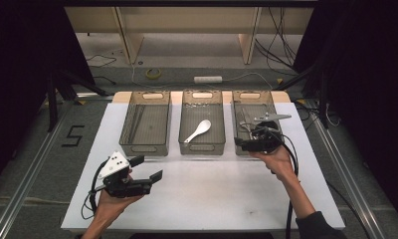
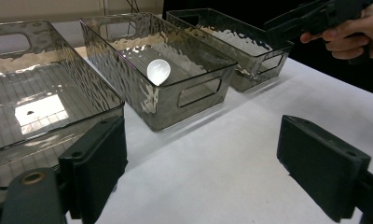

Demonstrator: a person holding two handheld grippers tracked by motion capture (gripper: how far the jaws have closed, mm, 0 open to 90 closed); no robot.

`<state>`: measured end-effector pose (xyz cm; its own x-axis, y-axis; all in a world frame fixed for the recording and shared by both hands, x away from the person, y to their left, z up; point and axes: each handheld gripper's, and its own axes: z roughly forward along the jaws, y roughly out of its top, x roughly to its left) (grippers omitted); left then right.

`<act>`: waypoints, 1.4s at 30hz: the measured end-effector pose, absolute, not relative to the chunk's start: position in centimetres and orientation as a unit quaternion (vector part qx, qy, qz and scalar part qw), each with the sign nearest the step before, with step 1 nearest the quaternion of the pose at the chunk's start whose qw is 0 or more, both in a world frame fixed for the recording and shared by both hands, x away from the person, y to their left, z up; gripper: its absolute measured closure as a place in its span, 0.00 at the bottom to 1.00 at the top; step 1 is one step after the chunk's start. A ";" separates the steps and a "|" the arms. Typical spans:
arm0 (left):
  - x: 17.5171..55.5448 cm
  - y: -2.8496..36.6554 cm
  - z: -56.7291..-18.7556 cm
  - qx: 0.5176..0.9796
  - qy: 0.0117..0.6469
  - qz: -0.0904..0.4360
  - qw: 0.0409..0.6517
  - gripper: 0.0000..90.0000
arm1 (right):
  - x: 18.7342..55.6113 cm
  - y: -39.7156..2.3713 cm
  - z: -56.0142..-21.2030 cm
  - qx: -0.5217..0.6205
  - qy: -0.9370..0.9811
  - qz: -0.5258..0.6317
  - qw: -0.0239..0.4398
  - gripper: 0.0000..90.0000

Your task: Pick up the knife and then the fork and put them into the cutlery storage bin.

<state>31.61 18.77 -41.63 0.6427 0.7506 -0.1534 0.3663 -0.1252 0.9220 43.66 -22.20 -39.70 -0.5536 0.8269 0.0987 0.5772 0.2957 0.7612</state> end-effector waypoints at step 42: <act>31.8 18.6 -41.6 0.733 0.380 0.167 0.539 0.17 | 35.8 -21.4 -41.5 0.381 0.774 0.483 0.147 0.23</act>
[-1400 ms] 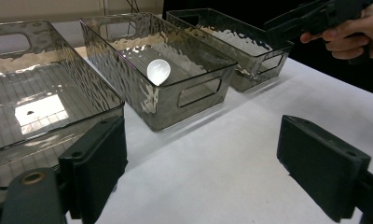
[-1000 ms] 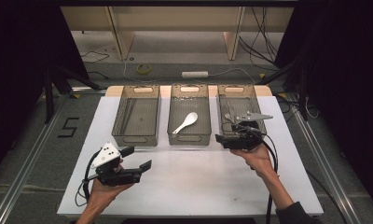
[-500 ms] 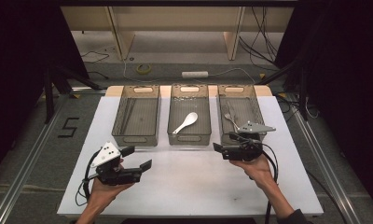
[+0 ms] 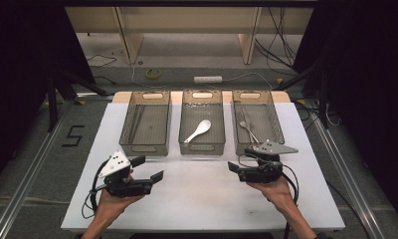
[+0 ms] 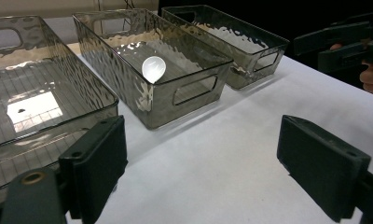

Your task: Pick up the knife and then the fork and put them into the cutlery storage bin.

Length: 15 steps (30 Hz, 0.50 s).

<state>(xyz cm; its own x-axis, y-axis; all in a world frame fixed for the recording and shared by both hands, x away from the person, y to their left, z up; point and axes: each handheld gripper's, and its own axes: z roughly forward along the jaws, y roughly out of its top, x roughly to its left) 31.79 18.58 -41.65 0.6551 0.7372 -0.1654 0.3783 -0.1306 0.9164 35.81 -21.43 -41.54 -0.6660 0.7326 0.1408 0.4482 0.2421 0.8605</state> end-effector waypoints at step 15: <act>31.9 18.4 -41.7 0.736 0.379 0.161 0.537 0.17 | 33.9 -22.5 -42.2 0.378 0.770 0.491 0.152 0.23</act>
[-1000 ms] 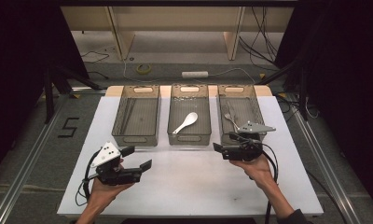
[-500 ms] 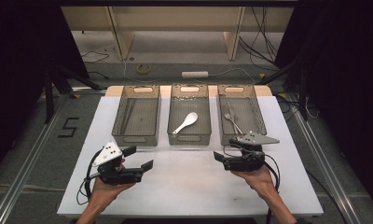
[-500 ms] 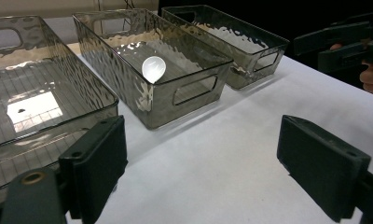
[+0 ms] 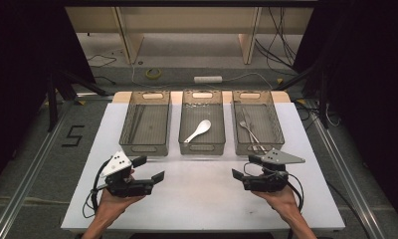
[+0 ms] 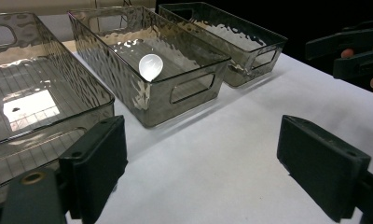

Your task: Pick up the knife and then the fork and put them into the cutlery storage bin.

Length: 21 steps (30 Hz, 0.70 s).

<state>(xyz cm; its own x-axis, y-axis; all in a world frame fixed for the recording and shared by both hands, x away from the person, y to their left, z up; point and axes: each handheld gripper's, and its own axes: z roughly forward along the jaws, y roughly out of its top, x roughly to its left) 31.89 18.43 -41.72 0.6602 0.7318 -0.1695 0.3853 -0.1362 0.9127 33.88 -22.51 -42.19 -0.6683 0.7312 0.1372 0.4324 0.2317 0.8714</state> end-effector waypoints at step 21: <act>31.8 18.4 -41.7 0.739 0.377 0.158 0.536 0.17 | 32.7 -23.3 -43.0 0.381 0.772 0.485 0.153 0.23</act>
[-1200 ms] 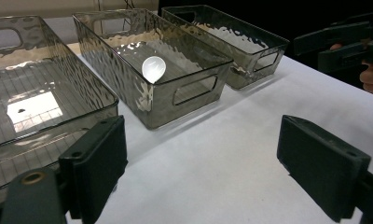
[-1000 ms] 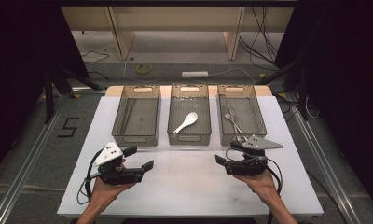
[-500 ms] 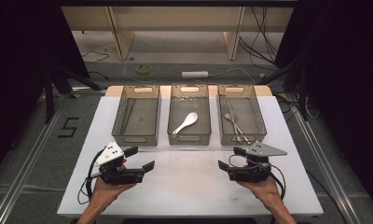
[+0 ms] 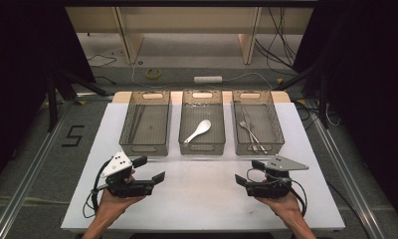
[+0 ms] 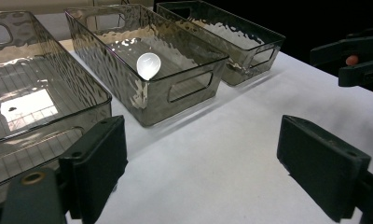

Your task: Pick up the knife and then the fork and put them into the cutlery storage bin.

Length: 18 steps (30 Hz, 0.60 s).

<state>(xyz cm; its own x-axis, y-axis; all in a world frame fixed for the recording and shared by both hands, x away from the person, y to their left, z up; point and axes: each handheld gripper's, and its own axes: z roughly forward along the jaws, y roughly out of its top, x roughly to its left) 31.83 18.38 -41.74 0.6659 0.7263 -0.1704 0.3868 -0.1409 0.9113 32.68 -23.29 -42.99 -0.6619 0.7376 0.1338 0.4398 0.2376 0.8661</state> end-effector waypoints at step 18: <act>31.9 18.4 -41.7 0.737 0.377 0.156 0.538 0.17 | 32.4 -23.6 -43.2 0.387 0.770 0.483 0.155 0.23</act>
